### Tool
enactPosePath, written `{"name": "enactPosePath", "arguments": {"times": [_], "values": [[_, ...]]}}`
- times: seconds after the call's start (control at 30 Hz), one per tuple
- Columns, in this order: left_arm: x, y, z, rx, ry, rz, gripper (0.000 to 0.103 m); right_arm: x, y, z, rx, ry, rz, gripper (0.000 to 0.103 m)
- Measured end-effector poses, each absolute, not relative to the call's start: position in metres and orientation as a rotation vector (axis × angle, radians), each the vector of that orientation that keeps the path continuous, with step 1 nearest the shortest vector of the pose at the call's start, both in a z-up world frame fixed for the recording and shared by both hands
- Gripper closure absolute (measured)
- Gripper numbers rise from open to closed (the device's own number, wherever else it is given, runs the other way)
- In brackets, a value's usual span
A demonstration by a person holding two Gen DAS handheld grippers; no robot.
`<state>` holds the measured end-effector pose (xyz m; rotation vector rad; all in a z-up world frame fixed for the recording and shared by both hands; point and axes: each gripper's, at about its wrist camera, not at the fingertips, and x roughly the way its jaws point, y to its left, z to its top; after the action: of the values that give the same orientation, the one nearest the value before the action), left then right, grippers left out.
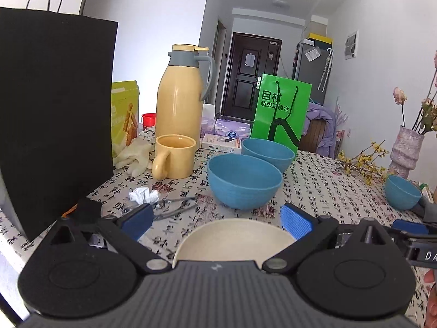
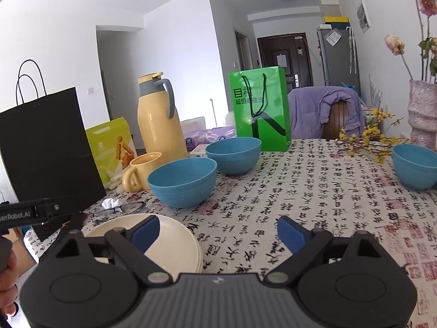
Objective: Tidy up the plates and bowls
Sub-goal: 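Move both open tools toward the blue bowls beside the yellow mug, then close the left gripper on a blue bowl rim while the right gripper grips another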
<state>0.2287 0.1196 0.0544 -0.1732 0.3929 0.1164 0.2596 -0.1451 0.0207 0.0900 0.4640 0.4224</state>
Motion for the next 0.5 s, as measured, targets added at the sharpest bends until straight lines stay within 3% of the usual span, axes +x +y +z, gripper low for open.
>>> {"name": "enactPosePath", "arguments": {"times": [0.2,0.43,0.5], "values": [[0.311,0.152,0.066,-0.201,0.442,0.111,0.015,0.339,-0.102,0.027,0.068,0.512,0.485,0.019],[0.388,0.168,0.053,-0.19,0.523,0.113,0.02,0.409,-0.064,0.025,0.041,0.533,0.494,0.025],[0.407,0.171,0.045,-0.202,0.558,0.092,0.028,0.43,-0.057,0.02,0.043,0.557,0.491,0.03]]}}
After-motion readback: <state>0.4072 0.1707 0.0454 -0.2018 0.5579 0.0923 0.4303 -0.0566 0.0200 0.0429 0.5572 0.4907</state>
